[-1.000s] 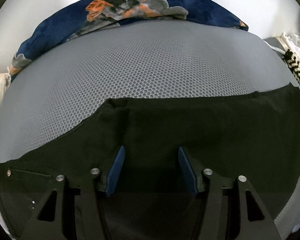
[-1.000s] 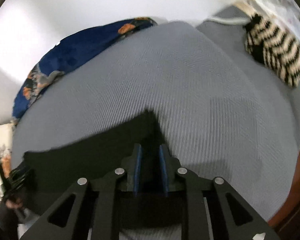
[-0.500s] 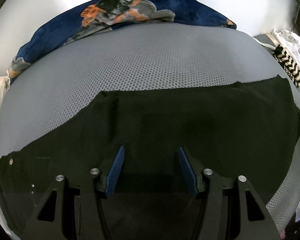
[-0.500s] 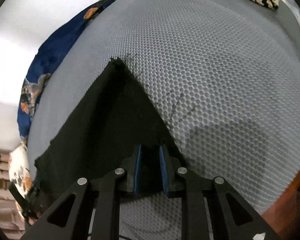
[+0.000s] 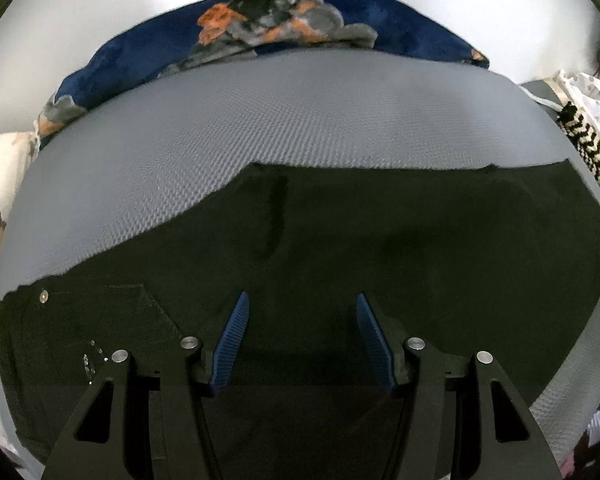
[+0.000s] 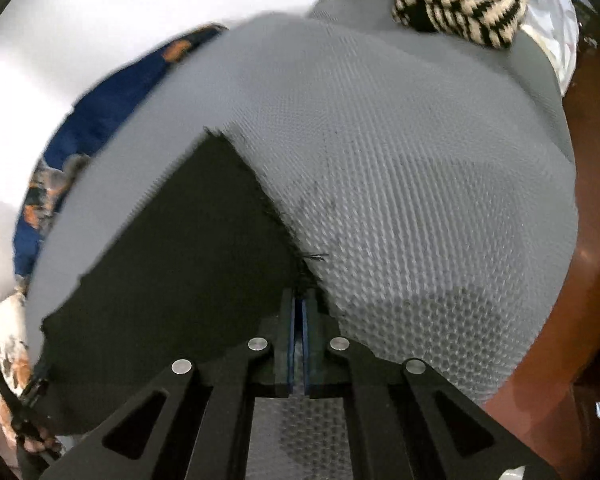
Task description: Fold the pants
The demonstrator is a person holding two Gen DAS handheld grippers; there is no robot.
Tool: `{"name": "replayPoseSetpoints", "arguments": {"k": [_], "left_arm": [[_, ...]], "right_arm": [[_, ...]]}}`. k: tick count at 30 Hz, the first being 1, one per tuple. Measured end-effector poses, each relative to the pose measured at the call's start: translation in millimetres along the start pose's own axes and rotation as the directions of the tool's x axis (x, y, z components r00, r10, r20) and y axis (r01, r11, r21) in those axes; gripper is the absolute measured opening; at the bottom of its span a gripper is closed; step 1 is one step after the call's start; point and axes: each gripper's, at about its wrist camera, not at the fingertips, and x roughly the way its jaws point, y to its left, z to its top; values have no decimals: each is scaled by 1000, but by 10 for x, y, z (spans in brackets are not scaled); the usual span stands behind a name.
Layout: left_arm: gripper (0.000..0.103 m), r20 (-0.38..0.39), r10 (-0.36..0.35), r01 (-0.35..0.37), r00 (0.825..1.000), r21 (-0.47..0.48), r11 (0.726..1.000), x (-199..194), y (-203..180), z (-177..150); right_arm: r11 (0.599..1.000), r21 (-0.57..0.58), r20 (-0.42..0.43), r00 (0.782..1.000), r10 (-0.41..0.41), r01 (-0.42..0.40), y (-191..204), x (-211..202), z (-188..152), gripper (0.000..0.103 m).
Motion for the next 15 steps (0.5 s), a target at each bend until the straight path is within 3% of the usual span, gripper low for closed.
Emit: {"name": "replayPoseSetpoints", "arguments": {"k": [3,6,9,12,15], "left_arm": [[57,-26,8,-9,1000,-8,1000,96,41,-26],[57,-20,16,-16,1000,-17,1000,117,71,-3],[57,-8,-8,8,1000,-54,999,51,138,29],[57,31,-11,13,999,-73,997,-92,226,13],[57,50,23,-18,998,-93,996,-165,375,-26]], "right_arm": [[999,-18,-18,999,-33,32,30,65,21,4],[997,-36,-58,996,-71,69,128,-3,123,19],[993,-72,-10,996,-93,92,291,-196,241,22],[987,-160,42,999,-27,34,743,-324,379,22],[955,-267,7,990,137,-131,1458,-178,391,29]]}}
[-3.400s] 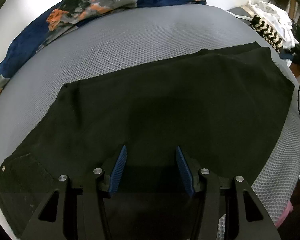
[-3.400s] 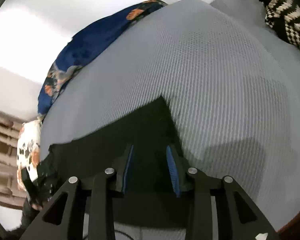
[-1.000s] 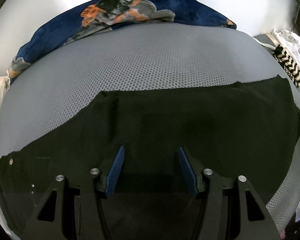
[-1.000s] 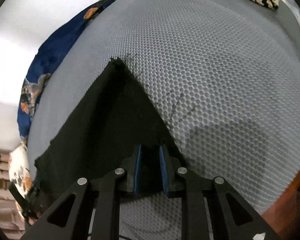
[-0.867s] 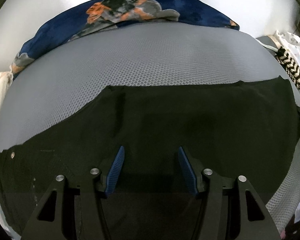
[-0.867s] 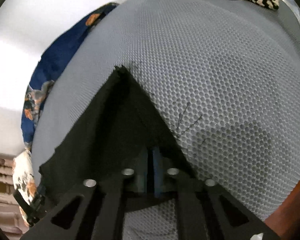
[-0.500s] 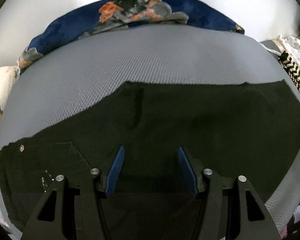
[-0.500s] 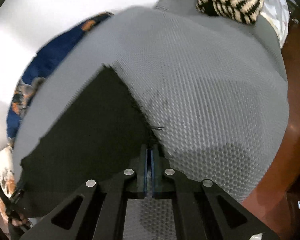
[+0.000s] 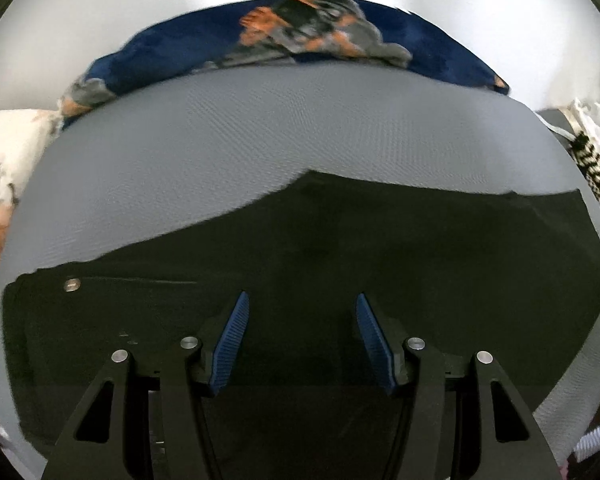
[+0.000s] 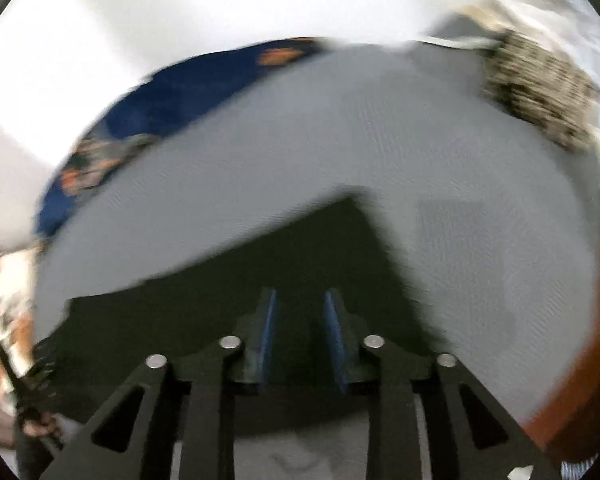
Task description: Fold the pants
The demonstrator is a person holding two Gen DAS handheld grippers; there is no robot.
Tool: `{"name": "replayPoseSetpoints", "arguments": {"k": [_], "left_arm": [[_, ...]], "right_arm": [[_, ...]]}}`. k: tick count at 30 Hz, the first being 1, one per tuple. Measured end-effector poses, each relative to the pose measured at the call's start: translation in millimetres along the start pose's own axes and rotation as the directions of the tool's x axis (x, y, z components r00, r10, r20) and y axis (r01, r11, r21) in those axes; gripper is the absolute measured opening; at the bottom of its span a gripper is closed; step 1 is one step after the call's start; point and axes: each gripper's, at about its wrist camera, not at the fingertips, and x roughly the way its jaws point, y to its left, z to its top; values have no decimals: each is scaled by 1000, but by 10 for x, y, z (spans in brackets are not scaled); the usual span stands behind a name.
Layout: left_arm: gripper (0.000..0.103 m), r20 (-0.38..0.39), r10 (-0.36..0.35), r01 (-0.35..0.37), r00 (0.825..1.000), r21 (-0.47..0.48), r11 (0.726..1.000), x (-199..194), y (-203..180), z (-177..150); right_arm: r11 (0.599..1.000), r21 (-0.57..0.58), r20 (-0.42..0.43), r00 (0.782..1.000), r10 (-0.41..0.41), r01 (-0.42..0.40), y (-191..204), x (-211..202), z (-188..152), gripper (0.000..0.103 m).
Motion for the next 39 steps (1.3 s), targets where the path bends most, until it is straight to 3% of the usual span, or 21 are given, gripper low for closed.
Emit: {"name": "replayPoseSetpoints", "arguments": {"k": [2,4,7,11,13,19,24,27,29,30,32,35,39], "left_arm": [[57,2,25,-25,1000,-24,999,-5,130,-30],[57,-2,37,-37,999,-49,998,-17,252,-59],[57,-1,50,-49,999,-74,996,-64,413,-97],[57,2,81,-81,997,-87,993,-122,638,-137],[57,0,81,-80,997,-112,990,-134,769,-154],[57,20,61,-58,998,-129,990,-149,927,-166],[57,28,44,-40,999,-123,992,-125,961,-179],[57,32,33,-29,999,-119,992,-116,973,-179],[57,35,27,-22,999,-115,993,-113,980,-185],[57,35,25,-21,999,-114,993,-111,983,-183],[57,36,23,-19,999,-116,993,-113,991,-184],[57,35,22,-18,999,-119,993,-113,993,-182],[57,35,33,-28,999,-124,992,-101,1006,-169]], "right_arm": [[992,-67,-49,994,99,-103,416,230,16,29],[963,-170,-125,974,189,-208,984,545,49,29],[890,-292,-256,925,280,-350,1816,952,42,29],[790,-424,-370,880,296,-444,2675,1282,-61,29],[732,-462,-443,845,299,-501,3116,1482,-118,35],[646,-514,-567,789,238,-565,3752,1894,-364,39],[622,-570,-580,799,157,-537,3909,2123,-514,38],[613,-566,-595,788,159,-551,3961,2183,-526,38],[603,-552,-610,772,179,-576,3997,2191,-530,27],[605,-556,-603,777,180,-571,4006,2167,-517,18],[612,-544,-603,775,190,-574,4009,2150,-476,13],[607,-582,-551,811,197,-542,3976,2053,-439,9],[634,-609,-492,854,168,-476,3998,2150,-474,8]]}}
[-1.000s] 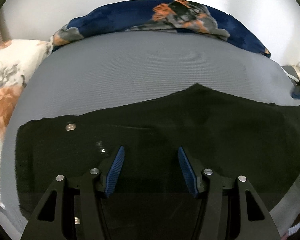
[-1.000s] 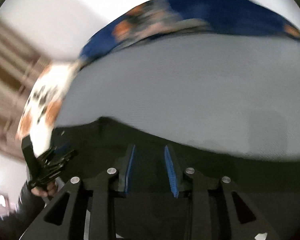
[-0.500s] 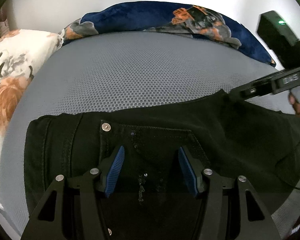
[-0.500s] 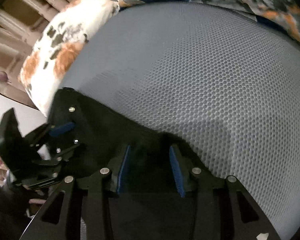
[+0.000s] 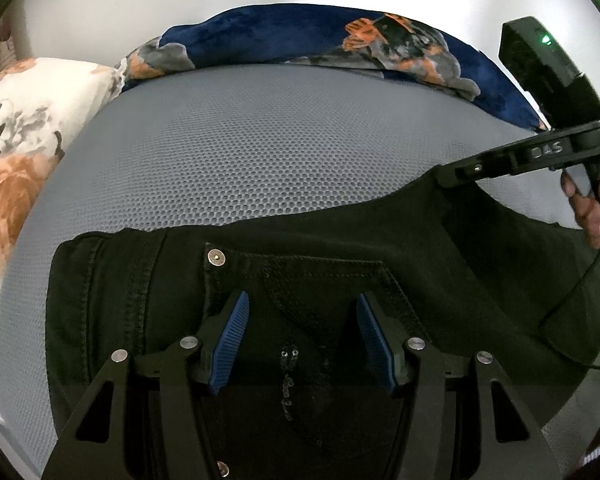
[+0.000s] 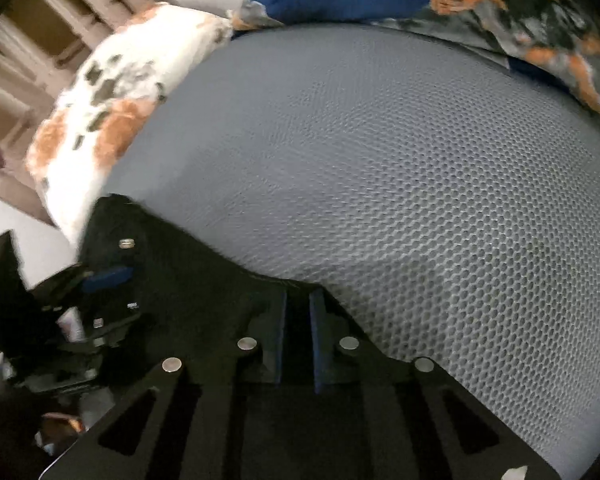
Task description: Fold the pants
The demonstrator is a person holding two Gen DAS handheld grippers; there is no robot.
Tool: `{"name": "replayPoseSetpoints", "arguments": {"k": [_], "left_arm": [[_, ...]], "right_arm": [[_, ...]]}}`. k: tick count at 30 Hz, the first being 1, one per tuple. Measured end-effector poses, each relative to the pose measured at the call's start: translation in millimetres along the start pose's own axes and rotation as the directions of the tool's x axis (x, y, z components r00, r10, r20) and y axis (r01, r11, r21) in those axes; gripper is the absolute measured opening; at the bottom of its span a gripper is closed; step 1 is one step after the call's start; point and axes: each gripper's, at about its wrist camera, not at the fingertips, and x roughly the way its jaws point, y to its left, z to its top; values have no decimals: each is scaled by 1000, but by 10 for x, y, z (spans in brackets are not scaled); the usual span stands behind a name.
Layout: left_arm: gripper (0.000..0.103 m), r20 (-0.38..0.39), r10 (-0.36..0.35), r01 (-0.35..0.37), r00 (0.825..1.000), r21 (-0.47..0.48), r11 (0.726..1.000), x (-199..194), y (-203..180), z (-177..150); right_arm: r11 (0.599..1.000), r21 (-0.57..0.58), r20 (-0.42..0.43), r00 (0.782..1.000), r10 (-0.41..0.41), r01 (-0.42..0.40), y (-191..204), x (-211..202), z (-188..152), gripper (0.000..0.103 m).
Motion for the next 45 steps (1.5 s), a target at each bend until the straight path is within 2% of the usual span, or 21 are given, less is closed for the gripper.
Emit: {"name": "replayPoseSetpoints", "arguments": {"k": [2,5,8,10,15,18,21,25,31,36,39,42,45], "left_arm": [[57,-6,7,-7,1000,2,1000,17,0,9],[57,-12,21,-21,1000,12,1000,28,-29,24],[57,-13,34,-34,999,16,999,43,-42,35],[57,-16,39,-39,999,17,999,47,-51,44],[57,-21,20,-20,1000,1,1000,11,-81,63],[57,4,8,-8,1000,30,1000,-62,-197,73],[57,24,-34,32,999,81,996,-81,-401,99],[57,9,-90,87,996,150,985,20,-733,126],[57,-37,-146,150,989,233,961,280,-1169,182],[57,-66,-143,155,988,269,951,533,-1348,282],[57,-73,-134,149,988,272,951,634,-1382,371],[59,-76,-123,140,989,277,951,655,-1408,375],[60,-70,-116,130,991,275,953,657,-1414,363]], "right_arm": [[1000,2,-6,1000,-27,27,-21,105,-5,8],[999,28,-3,1000,-23,23,-47,97,-9,8],[998,61,-9,1000,-22,23,-51,74,4,17],[997,74,17,999,-27,26,-63,-20,-16,30],[994,81,113,991,-77,68,-19,-404,-191,36],[988,110,147,982,-120,105,-57,-641,-390,37],[974,131,157,966,-205,185,-130,-867,-687,37],[935,199,122,939,-321,294,-326,-1069,-1149,37],[864,347,63,910,-410,365,-735,-1241,-1721,37],[819,398,27,888,-460,412,-989,-1243,-1904,37],[810,413,34,882,-469,415,-1068,-1202,-1897,38],[800,413,60,864,-500,435,-1114,-1169,-1852,43],[794,441,77,863,-499,419,-1187,-1170,-1851,45]]}}
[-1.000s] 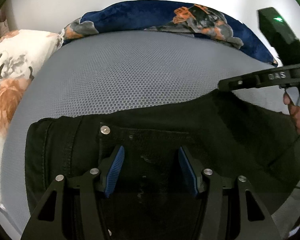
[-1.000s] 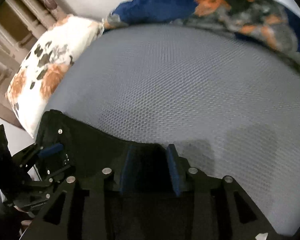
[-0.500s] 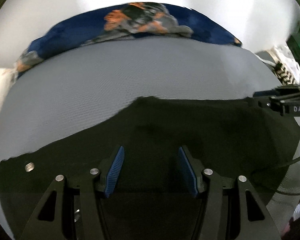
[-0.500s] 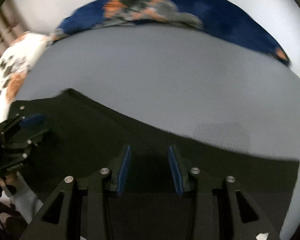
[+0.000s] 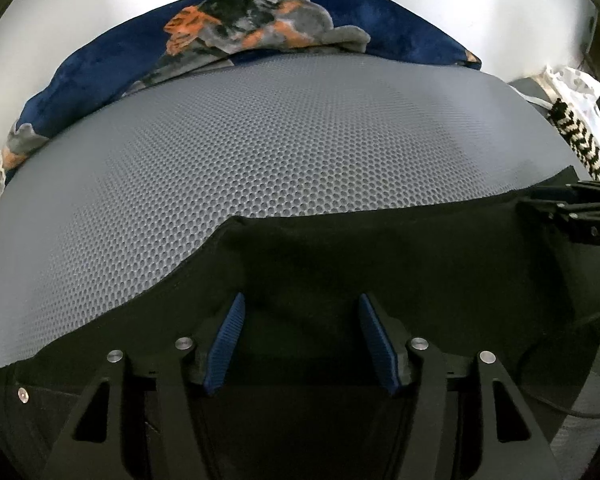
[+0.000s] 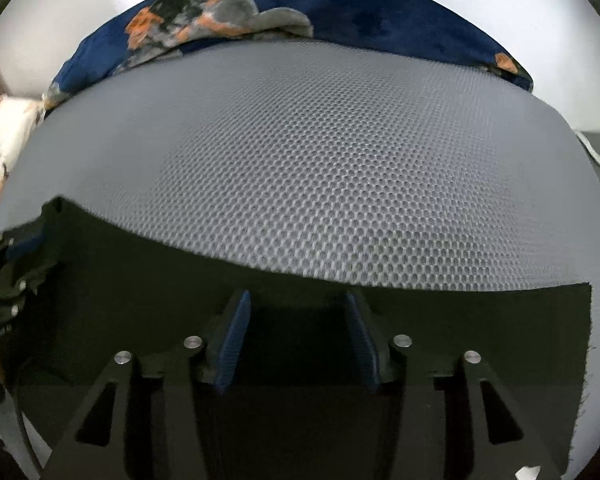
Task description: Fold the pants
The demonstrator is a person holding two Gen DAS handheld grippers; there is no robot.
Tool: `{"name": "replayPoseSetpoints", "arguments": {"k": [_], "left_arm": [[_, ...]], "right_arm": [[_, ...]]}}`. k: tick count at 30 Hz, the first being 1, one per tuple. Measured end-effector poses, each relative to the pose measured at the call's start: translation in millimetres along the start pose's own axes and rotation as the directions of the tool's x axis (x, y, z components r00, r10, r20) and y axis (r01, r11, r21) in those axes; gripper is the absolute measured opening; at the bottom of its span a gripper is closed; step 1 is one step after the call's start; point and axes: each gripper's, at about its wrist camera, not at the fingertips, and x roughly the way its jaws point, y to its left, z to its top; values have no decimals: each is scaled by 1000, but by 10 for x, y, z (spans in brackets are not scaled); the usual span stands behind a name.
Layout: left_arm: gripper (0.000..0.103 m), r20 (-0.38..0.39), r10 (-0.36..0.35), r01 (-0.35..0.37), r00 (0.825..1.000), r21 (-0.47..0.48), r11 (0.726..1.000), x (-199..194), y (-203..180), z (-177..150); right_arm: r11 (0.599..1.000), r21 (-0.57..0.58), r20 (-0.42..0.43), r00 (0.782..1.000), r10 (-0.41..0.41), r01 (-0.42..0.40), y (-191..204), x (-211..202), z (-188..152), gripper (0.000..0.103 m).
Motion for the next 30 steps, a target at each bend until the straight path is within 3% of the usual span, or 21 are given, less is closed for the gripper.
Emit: {"name": "replayPoseSetpoints", "arguments": {"k": [8,15,21,23,30], "left_arm": [[61,-37,44,-45,998,-16,999,4,-61,49],[61,-61,87,-88,994,-13,996,-87,-136,7],[61,-75,118,-120,990,-20,993,-185,-196,-108],[61,-77,134,-136,988,-14,991,-225,-210,-150],[62,-85,150,-154,985,-36,987,-398,-179,-390]], "right_arm": [[999,21,4,1000,30,-30,4,37,87,49],[995,47,61,995,85,-88,-218,-239,111,51],[995,72,131,990,57,-67,-628,-560,-11,51],[995,80,116,992,56,-66,-792,-620,-69,51],[951,238,46,980,192,-198,-1603,-759,-360,51]]}}
